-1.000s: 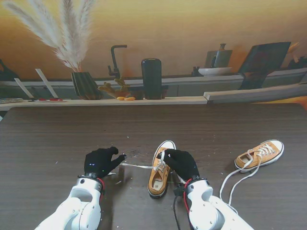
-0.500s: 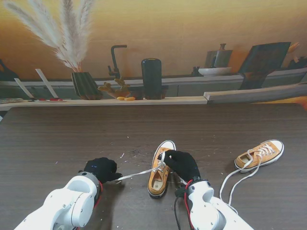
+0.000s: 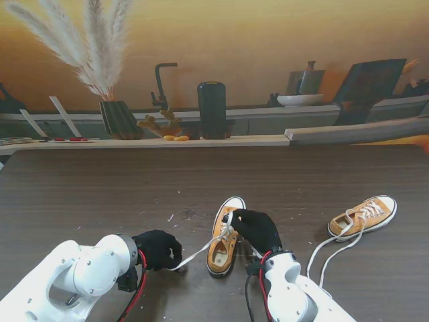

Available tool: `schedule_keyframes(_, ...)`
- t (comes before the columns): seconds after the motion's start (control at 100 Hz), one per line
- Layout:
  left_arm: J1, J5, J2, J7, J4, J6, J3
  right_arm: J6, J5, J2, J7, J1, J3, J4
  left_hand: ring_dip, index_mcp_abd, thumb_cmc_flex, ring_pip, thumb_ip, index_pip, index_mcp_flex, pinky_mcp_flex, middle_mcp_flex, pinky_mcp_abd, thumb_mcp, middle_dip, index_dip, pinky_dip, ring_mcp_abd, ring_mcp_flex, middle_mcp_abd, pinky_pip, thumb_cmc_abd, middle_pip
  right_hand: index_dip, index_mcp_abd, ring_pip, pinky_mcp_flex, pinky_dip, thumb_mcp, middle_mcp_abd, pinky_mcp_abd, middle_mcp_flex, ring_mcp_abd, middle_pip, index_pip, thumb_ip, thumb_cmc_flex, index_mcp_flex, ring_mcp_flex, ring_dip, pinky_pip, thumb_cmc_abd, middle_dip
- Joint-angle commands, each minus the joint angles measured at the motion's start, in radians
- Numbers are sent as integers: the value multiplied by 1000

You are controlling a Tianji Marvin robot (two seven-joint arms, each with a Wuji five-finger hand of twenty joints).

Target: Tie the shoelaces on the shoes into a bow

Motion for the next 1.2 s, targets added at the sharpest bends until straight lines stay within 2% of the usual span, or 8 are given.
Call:
schedule_keyframes(0.0,-7,8,8,-14,17,-19,-10,-1,-2,4,12,-1,1,-6,4,-138,34,-8,18,32,2,3,37,-66,15,24,23,5,-31,50,-36,38,-32,-6,19,-31,90,29,-1,-16,152,5,96,-240,24,-8,-3,6,2,-5,32,287,-3,17)
schedule_keyframes(0.11,-25,-283,14,-35,87,-63,-37,3,-2,4,15,1,1,-6,8,-122,40,-13,15,39,0,-10,28,-59,16,28,25,9,-18,50,-24,40,-27,-5,18,-31,90,29,-1,-15,153,5,96,-240,23,-9,-3,6,0,-5,32,287,-5,17)
schedule_keyframes(0.16,-29,-384,11,-36,118,-80,-46,4,-2,4,16,1,2,-8,9,-119,42,-16,13,39,-1,-14,26,-54,14,29,23,11,-11,50,-19,40,-24,-5,18,-31,90,29,-1,-15,153,5,96,-240,23,-9,-3,6,-1,-5,32,287,-6,17)
schedule_keyframes(0.44,-26,-723,-31,25,256,-153,-49,9,-4,6,20,0,6,-16,15,-125,48,-39,8,18,9,-35,7,-20,1,35,-1,28,15,50,10,37,-11,-7,18,-31,90,29,-1,-13,151,5,95,-240,23,-10,-3,9,-4,-5,32,287,-12,17)
schedule_keyframes(0.63,-7,-868,-68,107,313,-231,-35,10,-5,6,21,0,5,-16,25,-162,36,-38,-6,-52,28,-35,9,2,-20,38,-66,42,32,50,24,38,2,-6,18,-33,90,29,-1,-12,152,5,96,-240,23,-8,-4,13,-3,-5,32,287,-16,17)
schedule_keyframes(0.93,26,-1018,-108,200,333,-307,-20,18,-11,9,30,-1,2,-22,24,-231,60,-49,-21,-123,22,-59,-6,19,-30,41,-123,54,43,40,32,28,13,-12,18,-32,90,29,-1,-11,150,5,95,-240,23,-8,-4,15,-4,-5,32,287,-18,17)
schedule_keyframes(1.05,32,-1106,-120,195,347,-319,-15,20,-14,10,32,-2,0,-23,25,-231,55,-57,-28,-130,15,-79,-21,23,-37,43,-129,58,49,23,36,20,23,-18,18,-32,90,29,-1,-9,150,5,95,-240,23,-8,-3,19,-3,-5,32,287,-20,17)
schedule_keyframes(1.19,44,-1200,-139,201,357,-319,-14,23,-16,11,34,-3,0,-26,30,-226,-8,-62,-43,-141,14,-96,-29,38,-76,46,-139,71,65,12,53,15,45,-24,18,-30,90,29,-1,-7,150,5,95,-240,23,-9,-3,22,-4,-5,32,287,-22,17)
